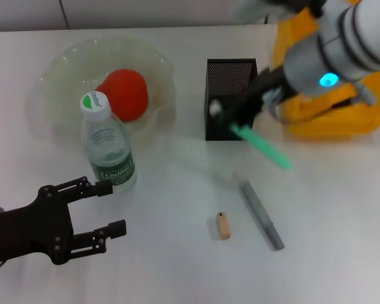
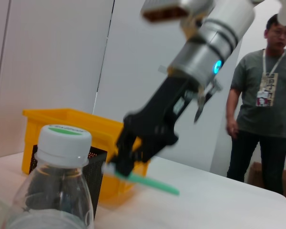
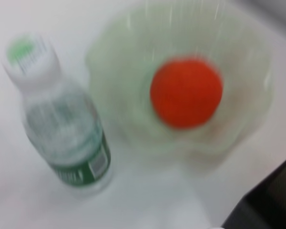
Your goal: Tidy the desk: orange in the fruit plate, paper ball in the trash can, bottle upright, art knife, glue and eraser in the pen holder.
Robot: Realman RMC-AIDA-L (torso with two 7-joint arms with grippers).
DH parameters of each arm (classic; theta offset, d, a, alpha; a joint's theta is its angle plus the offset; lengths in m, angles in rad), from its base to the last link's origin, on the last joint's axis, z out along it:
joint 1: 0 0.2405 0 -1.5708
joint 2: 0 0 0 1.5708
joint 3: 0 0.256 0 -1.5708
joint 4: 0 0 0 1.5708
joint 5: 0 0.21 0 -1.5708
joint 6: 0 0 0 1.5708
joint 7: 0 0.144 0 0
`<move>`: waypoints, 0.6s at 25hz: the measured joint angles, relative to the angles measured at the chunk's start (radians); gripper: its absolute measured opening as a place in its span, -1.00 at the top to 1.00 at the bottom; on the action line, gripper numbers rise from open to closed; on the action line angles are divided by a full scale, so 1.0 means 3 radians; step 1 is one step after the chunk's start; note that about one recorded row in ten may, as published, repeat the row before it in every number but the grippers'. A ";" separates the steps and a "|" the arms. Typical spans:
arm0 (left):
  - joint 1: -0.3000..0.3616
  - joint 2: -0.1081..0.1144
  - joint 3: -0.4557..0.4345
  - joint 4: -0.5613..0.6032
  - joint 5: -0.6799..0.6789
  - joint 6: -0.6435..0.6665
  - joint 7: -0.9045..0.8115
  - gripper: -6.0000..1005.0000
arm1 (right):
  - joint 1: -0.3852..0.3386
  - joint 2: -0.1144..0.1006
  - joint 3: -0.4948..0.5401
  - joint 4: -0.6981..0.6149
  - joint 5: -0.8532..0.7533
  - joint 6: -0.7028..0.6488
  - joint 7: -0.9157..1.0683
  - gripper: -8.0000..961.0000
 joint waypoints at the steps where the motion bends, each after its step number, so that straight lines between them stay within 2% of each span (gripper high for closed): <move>1: 0.0000 0.0000 0.0000 0.0000 0.0000 0.0000 0.0000 -0.53 | -0.0065 0.0003 0.0051 -0.0170 0.0005 -0.0004 -0.0012 0.58; 3: -0.0002 0.0000 0.0004 0.0000 0.0000 0.0000 -0.0001 -0.53 | -0.0234 0.0018 0.0211 -0.0559 0.0081 0.0029 -0.0096 0.57; 6: -0.0001 0.0000 0.0006 -0.0001 0.0000 0.0000 -0.0005 -0.53 | -0.0445 0.0026 0.0468 -0.0806 0.0430 0.0230 -0.0318 0.55; 10: 0.0000 -0.0004 0.0000 -0.0004 0.0000 0.0000 -0.0007 -0.53 | -0.0610 0.0018 0.0728 -0.0564 0.1114 0.0680 -0.0784 0.52; 15: -0.0009 -0.0010 0.0003 -0.0006 0.0000 -0.0001 -0.0021 -0.53 | -0.0629 0.0002 0.0746 0.0038 0.1561 0.1313 -0.1238 0.49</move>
